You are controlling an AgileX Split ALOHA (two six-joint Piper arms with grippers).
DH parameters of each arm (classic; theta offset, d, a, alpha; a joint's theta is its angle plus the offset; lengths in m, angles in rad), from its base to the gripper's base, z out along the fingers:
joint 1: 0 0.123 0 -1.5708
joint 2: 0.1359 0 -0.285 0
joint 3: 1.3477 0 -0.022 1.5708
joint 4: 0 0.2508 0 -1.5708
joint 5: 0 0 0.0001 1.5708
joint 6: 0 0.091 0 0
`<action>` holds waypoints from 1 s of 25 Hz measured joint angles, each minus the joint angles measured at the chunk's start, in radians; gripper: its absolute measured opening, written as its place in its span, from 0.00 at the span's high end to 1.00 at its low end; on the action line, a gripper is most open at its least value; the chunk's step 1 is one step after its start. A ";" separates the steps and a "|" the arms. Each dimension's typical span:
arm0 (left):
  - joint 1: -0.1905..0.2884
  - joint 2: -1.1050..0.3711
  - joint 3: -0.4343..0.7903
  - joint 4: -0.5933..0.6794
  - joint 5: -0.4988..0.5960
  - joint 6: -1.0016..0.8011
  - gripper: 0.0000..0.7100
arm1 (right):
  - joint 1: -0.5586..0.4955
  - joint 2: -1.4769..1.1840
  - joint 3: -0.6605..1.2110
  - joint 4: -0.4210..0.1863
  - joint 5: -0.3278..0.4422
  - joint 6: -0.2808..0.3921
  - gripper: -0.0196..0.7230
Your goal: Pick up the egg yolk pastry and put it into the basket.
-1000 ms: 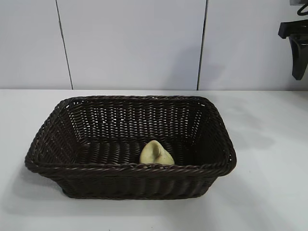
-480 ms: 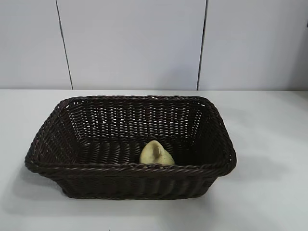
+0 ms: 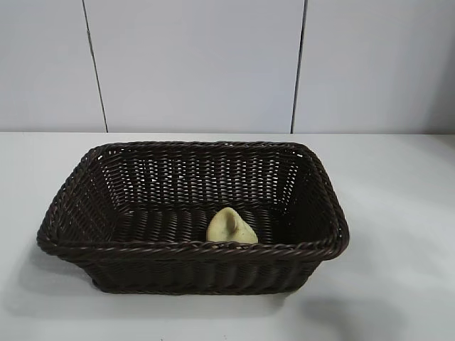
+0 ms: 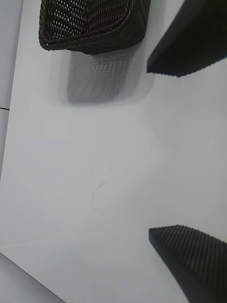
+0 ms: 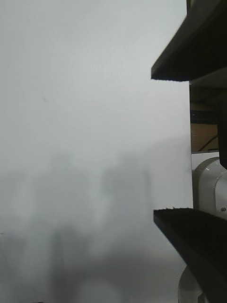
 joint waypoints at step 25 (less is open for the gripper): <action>0.000 0.000 0.000 0.000 0.000 0.000 0.12 | 0.000 -0.570 0.016 0.000 0.016 0.000 0.25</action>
